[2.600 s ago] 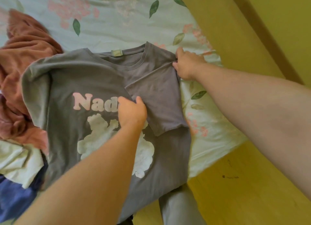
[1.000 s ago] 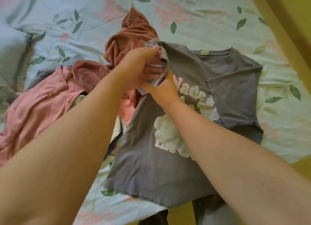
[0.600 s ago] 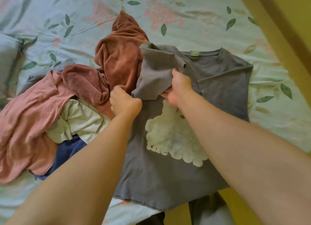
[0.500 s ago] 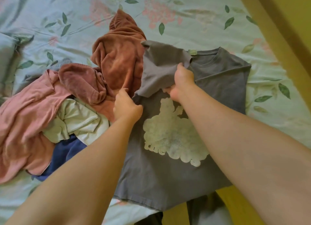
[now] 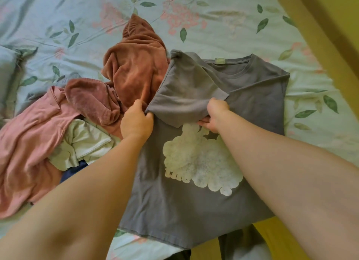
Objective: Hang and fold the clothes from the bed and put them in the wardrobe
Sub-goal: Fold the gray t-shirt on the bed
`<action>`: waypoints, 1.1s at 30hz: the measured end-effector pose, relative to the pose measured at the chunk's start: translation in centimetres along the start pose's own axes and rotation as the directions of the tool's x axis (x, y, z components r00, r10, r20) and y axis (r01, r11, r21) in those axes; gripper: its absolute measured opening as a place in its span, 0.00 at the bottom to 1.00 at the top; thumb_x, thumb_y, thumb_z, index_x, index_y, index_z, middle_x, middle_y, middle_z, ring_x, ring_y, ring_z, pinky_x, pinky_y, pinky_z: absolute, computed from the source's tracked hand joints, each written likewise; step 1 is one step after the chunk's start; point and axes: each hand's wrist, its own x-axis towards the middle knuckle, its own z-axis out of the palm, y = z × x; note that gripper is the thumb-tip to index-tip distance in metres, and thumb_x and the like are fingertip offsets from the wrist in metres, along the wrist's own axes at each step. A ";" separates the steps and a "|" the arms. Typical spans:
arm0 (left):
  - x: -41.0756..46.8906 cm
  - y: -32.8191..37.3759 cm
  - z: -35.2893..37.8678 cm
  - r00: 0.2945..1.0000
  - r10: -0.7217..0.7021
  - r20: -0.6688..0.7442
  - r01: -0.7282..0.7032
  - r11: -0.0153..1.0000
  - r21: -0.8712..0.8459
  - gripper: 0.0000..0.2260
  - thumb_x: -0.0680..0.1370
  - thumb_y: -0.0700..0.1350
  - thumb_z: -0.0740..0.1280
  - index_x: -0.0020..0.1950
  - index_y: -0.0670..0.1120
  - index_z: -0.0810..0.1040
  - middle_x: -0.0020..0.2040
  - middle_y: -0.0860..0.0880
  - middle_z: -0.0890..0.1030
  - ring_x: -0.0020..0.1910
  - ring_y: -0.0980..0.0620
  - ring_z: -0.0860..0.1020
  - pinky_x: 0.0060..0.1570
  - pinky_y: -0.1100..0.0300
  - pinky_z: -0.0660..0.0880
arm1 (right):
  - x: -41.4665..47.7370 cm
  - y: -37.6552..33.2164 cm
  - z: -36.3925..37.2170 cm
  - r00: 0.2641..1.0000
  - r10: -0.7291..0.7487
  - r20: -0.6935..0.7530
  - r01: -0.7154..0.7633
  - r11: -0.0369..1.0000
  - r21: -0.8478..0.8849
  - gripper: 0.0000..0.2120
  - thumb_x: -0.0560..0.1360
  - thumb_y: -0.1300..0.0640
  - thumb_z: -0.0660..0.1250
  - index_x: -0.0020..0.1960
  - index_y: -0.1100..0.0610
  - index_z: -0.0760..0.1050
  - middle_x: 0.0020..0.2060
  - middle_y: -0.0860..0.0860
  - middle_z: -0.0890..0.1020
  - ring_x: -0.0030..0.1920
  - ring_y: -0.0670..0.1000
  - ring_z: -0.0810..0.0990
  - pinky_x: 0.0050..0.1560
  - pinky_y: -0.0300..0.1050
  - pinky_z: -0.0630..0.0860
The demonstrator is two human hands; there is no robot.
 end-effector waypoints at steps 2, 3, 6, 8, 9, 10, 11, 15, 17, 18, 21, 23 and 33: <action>0.4 -0.8 -0.1 0.995 -0.071 0.069 0.070 0.997 0.015 0.06 0.78 0.53 0.59 0.48 0.54 0.74 0.47 0.46 0.81 0.45 0.42 0.78 0.44 0.49 0.77 | -0.4 0.3 -0.2 1.000 0.014 -0.010 -0.015 0.997 -0.076 0.13 0.82 0.62 0.54 0.62 0.61 0.73 0.48 0.60 0.83 0.46 0.61 0.83 0.44 0.58 0.79; 0.5 -1.0 -0.1 0.991 -0.086 0.103 0.083 0.996 0.030 0.07 0.79 0.53 0.60 0.51 0.53 0.76 0.50 0.45 0.82 0.47 0.42 0.78 0.46 0.48 0.78 | -0.4 0.3 -0.2 1.000 0.010 -0.023 -0.013 0.991 -0.132 0.13 0.81 0.63 0.55 0.62 0.61 0.73 0.49 0.60 0.83 0.46 0.61 0.83 0.44 0.57 0.79; 0.7 -0.4 -0.9 0.995 0.000 0.095 -0.004 0.999 0.042 0.09 0.76 0.46 0.61 0.55 0.52 0.76 0.53 0.48 0.80 0.49 0.45 0.77 0.48 0.51 0.75 | 0.4 -0.1 0.0 0.980 -0.098 -0.172 0.046 0.958 -0.282 0.24 0.78 0.60 0.64 0.72 0.58 0.63 0.67 0.60 0.74 0.60 0.62 0.79 0.55 0.56 0.78; 1.3 0.9 -1.4 0.998 0.054 -0.014 -0.054 0.999 0.004 0.11 0.73 0.41 0.61 0.54 0.50 0.75 0.53 0.48 0.79 0.51 0.43 0.76 0.51 0.50 0.73 | 0.4 -0.6 -0.1 0.897 -0.359 -0.259 0.164 0.813 -0.558 0.30 0.75 0.57 0.68 0.73 0.55 0.60 0.71 0.59 0.66 0.66 0.62 0.72 0.63 0.57 0.74; 2.0 1.9 -1.7 0.996 0.064 -0.065 -0.065 0.998 -0.020 0.10 0.73 0.40 0.60 0.54 0.47 0.75 0.53 0.46 0.78 0.51 0.42 0.75 0.52 0.49 0.73 | 0.5 -1.0 0.0 0.848 -0.482 -0.219 0.230 0.709 -0.667 0.31 0.74 0.55 0.69 0.72 0.53 0.60 0.71 0.58 0.64 0.67 0.61 0.70 0.65 0.57 0.72; 2.8 3.1 -2.0 0.993 0.077 -0.092 -0.081 0.996 -0.039 0.10 0.74 0.40 0.60 0.54 0.46 0.74 0.54 0.45 0.77 0.51 0.42 0.75 0.53 0.48 0.73 | 0.6 -1.5 0.1 0.811 -0.565 -0.149 0.296 0.618 -0.728 0.31 0.73 0.54 0.69 0.72 0.52 0.60 0.71 0.57 0.64 0.68 0.60 0.69 0.66 0.57 0.71; 4.0 4.5 -2.2 0.990 0.105 -0.098 -0.110 0.993 -0.052 0.09 0.76 0.40 0.60 0.54 0.45 0.74 0.54 0.46 0.76 0.50 0.43 0.74 0.53 0.49 0.72 | 0.6 -2.1 0.4 0.792 -0.605 -0.082 0.348 0.558 -0.753 0.31 0.73 0.53 0.69 0.73 0.51 0.60 0.71 0.56 0.64 0.68 0.60 0.68 0.67 0.57 0.70; 9.3 10.7 -2.7 0.938 0.345 0.008 -0.345 0.937 0.042 0.14 0.82 0.42 0.61 0.67 0.49 0.74 0.66 0.47 0.74 0.59 0.47 0.74 0.60 0.59 0.69 | 1.1 -4.2 1.4 0.801 -0.592 0.085 0.441 0.488 -0.753 0.30 0.76 0.51 0.66 0.76 0.51 0.61 0.71 0.54 0.69 0.69 0.59 0.70 0.67 0.58 0.70; 11.6 13.2 -2.8 0.899 0.417 0.137 -0.433 0.894 0.117 0.18 0.82 0.40 0.63 0.72 0.51 0.72 0.72 0.47 0.70 0.68 0.43 0.72 0.68 0.55 0.69 | 1.4 -4.8 1.1 0.813 -0.562 0.152 0.471 0.482 -0.739 0.27 0.77 0.52 0.65 0.75 0.52 0.63 0.68 0.53 0.73 0.67 0.59 0.73 0.66 0.58 0.73; 12.4 13.9 -3.0 0.874 0.440 0.207 -0.475 0.864 0.167 0.21 0.81 0.39 0.64 0.73 0.52 0.72 0.74 0.47 0.69 0.69 0.43 0.72 0.68 0.52 0.70 | 1.4 -4.9 1.1 0.814 -0.550 0.187 0.480 0.456 -0.750 0.25 0.78 0.53 0.64 0.74 0.52 0.64 0.67 0.53 0.75 0.66 0.59 0.74 0.66 0.58 0.73; 13.9 15.9 -3.0 0.793 0.487 0.366 -0.597 0.741 0.308 0.19 0.79 0.38 0.65 0.69 0.52 0.77 0.70 0.47 0.76 0.63 0.41 0.76 0.60 0.50 0.75 | 2.0 -5.2 0.6 0.818 -0.518 0.252 0.460 0.326 -0.826 0.18 0.80 0.54 0.63 0.70 0.51 0.70 0.64 0.53 0.77 0.66 0.60 0.74 0.69 0.61 0.67; 14.2 17.2 -3.3 0.778 0.464 0.423 -0.608 0.724 0.326 0.17 0.76 0.36 0.64 0.61 0.51 0.82 0.60 0.46 0.82 0.55 0.42 0.78 0.51 0.53 0.75 | 2.6 -5.8 0.5 0.820 -0.499 0.281 0.462 0.286 -0.840 0.12 0.81 0.55 0.61 0.64 0.52 0.75 0.61 0.54 0.78 0.65 0.61 0.74 0.70 0.62 0.66; 16.8 21.3 -6.9 0.831 0.298 0.470 -0.545 0.608 0.577 0.12 0.78 0.44 0.61 0.54 0.42 0.82 0.52 0.41 0.81 0.52 0.38 0.77 0.57 0.46 0.76 | 3.4 -8.8 1.8 0.810 -0.481 0.336 0.524 0.334 -0.784 0.20 0.80 0.58 0.58 0.73 0.55 0.65 0.67 0.56 0.74 0.66 0.61 0.73 0.69 0.63 0.68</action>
